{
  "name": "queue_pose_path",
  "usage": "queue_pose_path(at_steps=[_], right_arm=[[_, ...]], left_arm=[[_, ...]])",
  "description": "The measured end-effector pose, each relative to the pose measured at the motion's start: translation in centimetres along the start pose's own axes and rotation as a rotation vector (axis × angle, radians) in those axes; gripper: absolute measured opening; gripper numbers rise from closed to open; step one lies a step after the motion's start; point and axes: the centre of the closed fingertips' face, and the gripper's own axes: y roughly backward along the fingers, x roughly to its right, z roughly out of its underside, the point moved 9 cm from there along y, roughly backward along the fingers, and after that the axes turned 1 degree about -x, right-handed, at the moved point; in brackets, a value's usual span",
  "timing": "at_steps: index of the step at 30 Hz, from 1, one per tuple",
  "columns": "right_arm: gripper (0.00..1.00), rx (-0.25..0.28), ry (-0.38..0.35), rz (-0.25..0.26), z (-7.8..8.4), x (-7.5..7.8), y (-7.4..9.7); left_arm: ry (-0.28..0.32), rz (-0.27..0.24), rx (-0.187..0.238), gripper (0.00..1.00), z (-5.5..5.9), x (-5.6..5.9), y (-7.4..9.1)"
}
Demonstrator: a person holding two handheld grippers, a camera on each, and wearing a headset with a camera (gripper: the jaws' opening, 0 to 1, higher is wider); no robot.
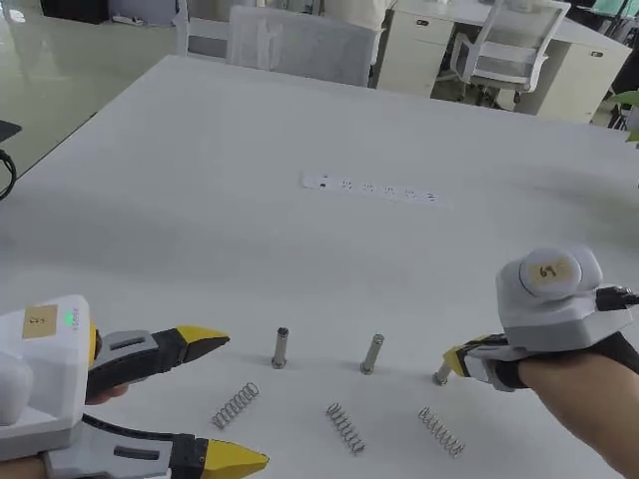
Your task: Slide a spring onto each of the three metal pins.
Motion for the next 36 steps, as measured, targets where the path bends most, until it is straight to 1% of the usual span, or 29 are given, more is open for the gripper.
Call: queue_pose_path(at_steps=[4,6,8,15,19,20,22,23,24,26,28,29,30,32,36], right_arm=[[0.08,-0.003,0.001,0.000,0.2,0.0,0.1],[0.09,0.009,-0.002,0.003,0.2,0.0,0.4],[0.10,0.011,-0.012,-0.004,0.2,0.0,0.6],[0.10,0.015,-0.014,0.001,1.0,0.0,1.3],[0.09,0.013,-0.021,-0.011,1.7,-0.3,1.8],[0.09,0.006,-0.026,-0.023,2.0,-0.5,1.9],[0.10,-0.003,-0.022,-0.029,2.4,-0.8,2.0],[0.10,-0.007,-0.010,-0.036,2.7,-1.0,2.1],[0.10,-0.025,-0.009,-0.046,3.0,-1.2,2.1],[0.10,-0.030,0.005,-0.051,3.4,-1.5,2.1],[0.10,-0.048,0.010,-0.065,3.8,-1.8,2.0],[0.10,-0.048,0.017,-0.072,4.0,-2.0,2.0],[0.10,-0.048,0.019,-0.073,4.0,-2.1,2.0],[0.10,-0.068,0.019,-0.085,4.2,-2.3,1.9],[0.11,-0.067,0.037,-0.106,4.2,-2.8,2.1]], left_arm=[[-0.002,0.001,-0.002,0.69,0.0,0.0,0.0],[-0.004,0.003,-0.002,0.69,-0.1,0.0,0.0],[-0.004,0.003,-0.001,0.69,-0.1,-0.1,0.0],[-0.009,0.006,-0.003,0.69,-0.2,0.0,-0.2],[-0.009,0.008,-0.004,0.69,-0.2,0.1,-0.2],[-0.009,0.007,-0.003,0.69,-0.2,0.0,-0.1],[-0.007,0.006,-0.001,0.69,-0.2,0.0,-0.1],[-0.006,0.006,-0.002,0.69,-0.1,0.0,0.0],[-0.006,0.006,-0.004,0.69,-0.1,0.0,0.0],[-0.006,0.007,-0.006,0.69,-0.1,0.0,-0.1],[-0.005,0.007,-0.001,0.69,-0.1,0.0,-0.1],[-0.004,0.007,-0.002,0.69,0.0,0.0,-0.1],[-0.004,0.007,-0.002,0.69,0.0,0.0,-0.1],[-0.003,0.009,-0.002,0.69,0.0,0.0,-0.2],[-0.006,0.012,-0.002,0.69,-0.1,-0.1,-0.3]])
